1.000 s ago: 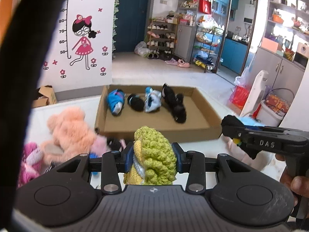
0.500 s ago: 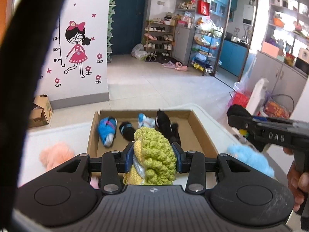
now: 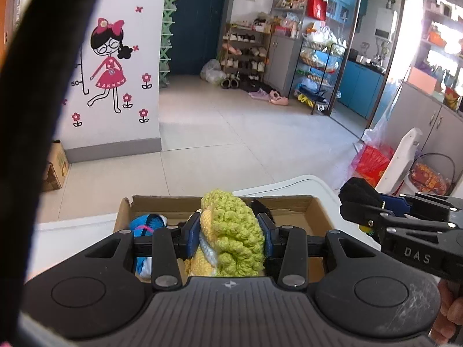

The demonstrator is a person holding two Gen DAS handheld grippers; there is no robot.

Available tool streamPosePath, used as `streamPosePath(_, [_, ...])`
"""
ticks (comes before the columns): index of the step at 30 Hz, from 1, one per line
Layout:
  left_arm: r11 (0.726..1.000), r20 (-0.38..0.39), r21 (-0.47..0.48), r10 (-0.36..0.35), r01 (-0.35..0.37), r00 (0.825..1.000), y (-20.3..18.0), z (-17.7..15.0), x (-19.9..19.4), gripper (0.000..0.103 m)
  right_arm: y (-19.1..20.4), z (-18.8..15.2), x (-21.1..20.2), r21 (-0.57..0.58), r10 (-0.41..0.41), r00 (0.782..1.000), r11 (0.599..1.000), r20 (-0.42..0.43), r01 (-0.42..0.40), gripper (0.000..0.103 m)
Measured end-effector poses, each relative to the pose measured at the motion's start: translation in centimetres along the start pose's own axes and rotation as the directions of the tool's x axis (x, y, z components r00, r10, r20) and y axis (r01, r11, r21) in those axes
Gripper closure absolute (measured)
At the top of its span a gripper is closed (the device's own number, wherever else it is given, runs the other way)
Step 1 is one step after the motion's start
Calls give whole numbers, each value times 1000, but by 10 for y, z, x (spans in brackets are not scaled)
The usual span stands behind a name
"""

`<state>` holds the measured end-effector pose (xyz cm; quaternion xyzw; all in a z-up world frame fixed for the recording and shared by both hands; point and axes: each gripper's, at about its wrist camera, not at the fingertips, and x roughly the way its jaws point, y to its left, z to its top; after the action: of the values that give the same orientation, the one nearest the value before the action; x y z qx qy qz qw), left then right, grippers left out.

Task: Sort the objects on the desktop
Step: 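Carry the durian plush and black sock up over the cardboard box, then open both tools to drop the durian plush and sock into the box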

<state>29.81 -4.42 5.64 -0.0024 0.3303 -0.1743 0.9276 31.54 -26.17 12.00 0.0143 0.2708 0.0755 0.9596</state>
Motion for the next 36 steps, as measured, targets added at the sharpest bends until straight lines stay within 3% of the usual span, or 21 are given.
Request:
streamPosePath(6, [999, -25, -47, 3, -4, 1000, 16, 2, 30, 66, -2, -8, 40, -17, -17, 999, 1000, -41, 17, 61])
streamPosePath(21, [997, -57, 45, 72, -70, 996, 13, -7, 47, 66, -8, -19, 97, -40, -83, 992, 996, -99, 79, 60])
streamPosePath(26, [996, -63, 33, 82, -80, 995, 15, -8, 48, 65, -12, -18, 103, -39, -96, 990, 995, -106, 93, 58])
streamPosePath(28, [994, -46, 35, 104, -102, 994, 15, -7, 42, 61, -15, -17, 103, -34, -107, 990, 994, -90, 104, 54])
streamPosePath(31, [992, -17, 51, 118, -117, 993, 14, -2, 32, 47, -15, -16, 99, -28, -95, 992, 995, -80, 93, 50])
streamPosePath(36, [995, -6, 25, 101, -101, 995, 19, 1, 11, 44, -11, -6, 82, -21, -78, 996, 997, -52, 77, 49])
